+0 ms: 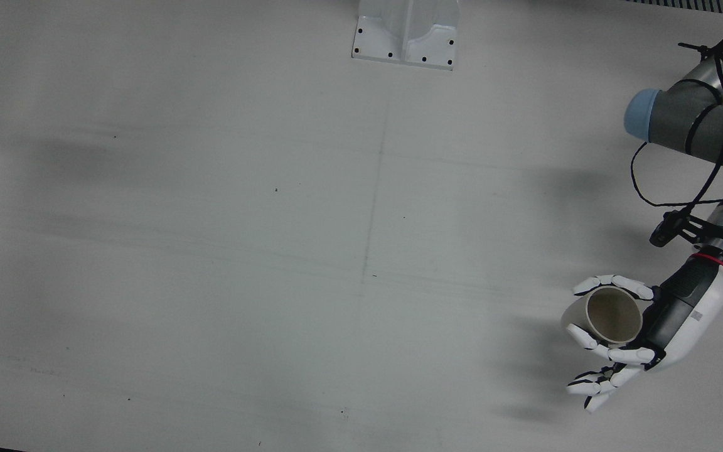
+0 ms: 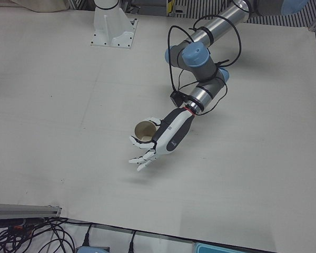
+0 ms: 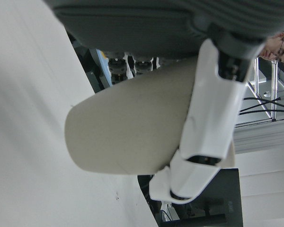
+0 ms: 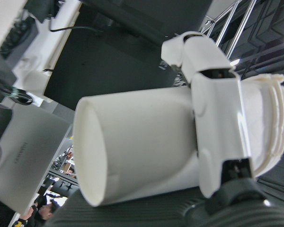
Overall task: Pour water
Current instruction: 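Move the white cup back and lower it onto the table with the right hand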
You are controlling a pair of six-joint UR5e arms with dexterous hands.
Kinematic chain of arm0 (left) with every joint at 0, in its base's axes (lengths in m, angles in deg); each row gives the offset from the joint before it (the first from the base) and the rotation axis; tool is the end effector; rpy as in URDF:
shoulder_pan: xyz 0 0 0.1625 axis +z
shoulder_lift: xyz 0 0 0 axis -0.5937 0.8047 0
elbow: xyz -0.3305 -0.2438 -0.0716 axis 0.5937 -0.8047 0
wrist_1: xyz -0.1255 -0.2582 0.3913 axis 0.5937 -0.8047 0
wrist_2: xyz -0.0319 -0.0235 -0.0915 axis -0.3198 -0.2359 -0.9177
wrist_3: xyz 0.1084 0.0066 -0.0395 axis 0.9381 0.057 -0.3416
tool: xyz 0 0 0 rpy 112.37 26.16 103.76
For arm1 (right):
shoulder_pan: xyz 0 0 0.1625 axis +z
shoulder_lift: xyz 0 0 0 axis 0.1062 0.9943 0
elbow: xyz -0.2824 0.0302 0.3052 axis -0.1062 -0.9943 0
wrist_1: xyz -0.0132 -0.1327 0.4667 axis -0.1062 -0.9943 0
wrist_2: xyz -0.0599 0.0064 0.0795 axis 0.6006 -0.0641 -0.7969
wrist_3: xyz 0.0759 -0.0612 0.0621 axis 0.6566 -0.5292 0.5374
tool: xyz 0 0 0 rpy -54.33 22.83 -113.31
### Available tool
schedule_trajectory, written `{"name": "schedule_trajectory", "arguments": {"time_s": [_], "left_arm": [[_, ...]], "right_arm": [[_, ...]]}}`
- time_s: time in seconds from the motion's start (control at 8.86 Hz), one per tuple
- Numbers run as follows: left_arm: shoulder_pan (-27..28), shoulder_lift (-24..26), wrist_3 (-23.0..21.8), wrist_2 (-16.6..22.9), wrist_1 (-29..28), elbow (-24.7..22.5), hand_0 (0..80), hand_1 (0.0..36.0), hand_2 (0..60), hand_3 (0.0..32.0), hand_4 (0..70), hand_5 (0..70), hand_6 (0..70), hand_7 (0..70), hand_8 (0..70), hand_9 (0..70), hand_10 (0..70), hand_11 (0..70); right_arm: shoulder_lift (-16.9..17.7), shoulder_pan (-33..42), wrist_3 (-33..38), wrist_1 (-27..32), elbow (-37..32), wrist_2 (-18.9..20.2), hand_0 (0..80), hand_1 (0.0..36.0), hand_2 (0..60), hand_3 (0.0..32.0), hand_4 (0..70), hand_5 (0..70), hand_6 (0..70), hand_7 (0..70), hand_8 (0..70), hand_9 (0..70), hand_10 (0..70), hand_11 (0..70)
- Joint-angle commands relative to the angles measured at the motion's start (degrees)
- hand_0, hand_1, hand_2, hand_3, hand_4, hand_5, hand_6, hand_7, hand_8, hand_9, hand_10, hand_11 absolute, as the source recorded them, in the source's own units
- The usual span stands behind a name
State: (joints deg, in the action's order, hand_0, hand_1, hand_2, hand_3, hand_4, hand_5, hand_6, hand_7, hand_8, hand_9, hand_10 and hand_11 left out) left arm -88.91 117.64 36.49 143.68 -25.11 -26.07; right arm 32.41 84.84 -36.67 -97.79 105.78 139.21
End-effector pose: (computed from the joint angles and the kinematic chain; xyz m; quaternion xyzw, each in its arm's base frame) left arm 0.3099 -0.6410 0.4677 -0.0814 0.7738 -0.5656 0.2733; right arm 0.0296 -0.6734 0.7794 0.1887 -0.7560 0.6146 0.1229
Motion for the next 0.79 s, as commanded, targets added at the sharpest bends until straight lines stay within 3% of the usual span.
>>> {"name": "schedule_trajectory", "arguments": {"time_s": [0.0,0.11,0.23,0.34,0.45,0.56,0.68], "left_arm": [[-1.5,-5.5,2.6,0.8,-8.7,3.6,79.7,36.0,60.0,0.0,64.0,70.0,13.1,19.4,7.8,7.2,10.5,18.2],[-1.5,-6.9,3.9,0.8,-10.8,4.1,75.7,36.0,60.0,0.0,65.1,70.0,12.9,19.4,7.6,7.4,10.7,18.3],[-1.7,-7.4,3.8,0.8,-12.2,5.0,75.9,36.0,60.0,0.0,64.4,70.0,12.6,19.1,7.4,7.1,10.6,18.1],[-1.8,-7.5,3.6,0.9,-13.0,6.1,75.3,36.0,60.0,0.0,63.9,70.0,12.5,18.8,7.2,7.0,10.7,18.2],[-2.2,-7.6,3.4,1.1,-13.1,6.2,74.2,36.0,60.0,0.0,63.4,70.0,12.5,18.8,7.5,7.0,10.5,18.0],[-2.1,-7.8,3.4,1.1,-13.1,6.5,73.6,36.0,60.0,0.0,63.4,70.0,12.5,18.7,7.6,7.1,10.6,18.0],[-1.9,-7.8,3.6,1.1,-13.5,7.3,73.4,36.0,60.0,0.0,63.7,70.0,12.8,18.8,7.7,7.2,10.6,18.0]], "right_arm": [[-1.2,-17.7,-1.3,16.2,-21.2,-20.9,80.0,34.2,38.9,12.2,18.4,32.7,67.5,70.0,60.5,70.0,70.0,70.0],[-1.1,-18.5,-4.8,16.3,-21.2,-21.6,73.8,28.2,40.9,14.0,21.2,32.2,70.0,70.0,64.7,70.0,70.0,70.0],[-0.8,-18.5,-4.0,16.6,-21.1,-21.4,76.2,29.8,45.0,14.2,20.4,32.7,70.0,70.0,64.7,70.0,70.0,70.0],[-0.9,-18.7,0.5,16.4,-21.1,-20.9,80.0,30.8,39.1,12.6,22.1,31.8,69.0,70.0,61.1,69.3,70.0,70.0],[-0.6,-18.7,4.3,16.2,-21.1,-20.7,69.6,23.9,13.8,0.6,31.0,21.4,49.7,52.5,36.8,40.8,49.2,70.0],[-0.5,-19.1,6.9,16.0,-21.1,-20.7,65.9,22.3,8.9,0.0,32.0,18.4,43.1,45.5,28.9,31.1,39.8,58.3],[-0.4,-19.1,9.0,14.7,-21.0,-20.3,52.2,9.7,0.0,7.4,20.8,3.6,3.5,0.6,0.1,0.0,0.0,0.3]]}}
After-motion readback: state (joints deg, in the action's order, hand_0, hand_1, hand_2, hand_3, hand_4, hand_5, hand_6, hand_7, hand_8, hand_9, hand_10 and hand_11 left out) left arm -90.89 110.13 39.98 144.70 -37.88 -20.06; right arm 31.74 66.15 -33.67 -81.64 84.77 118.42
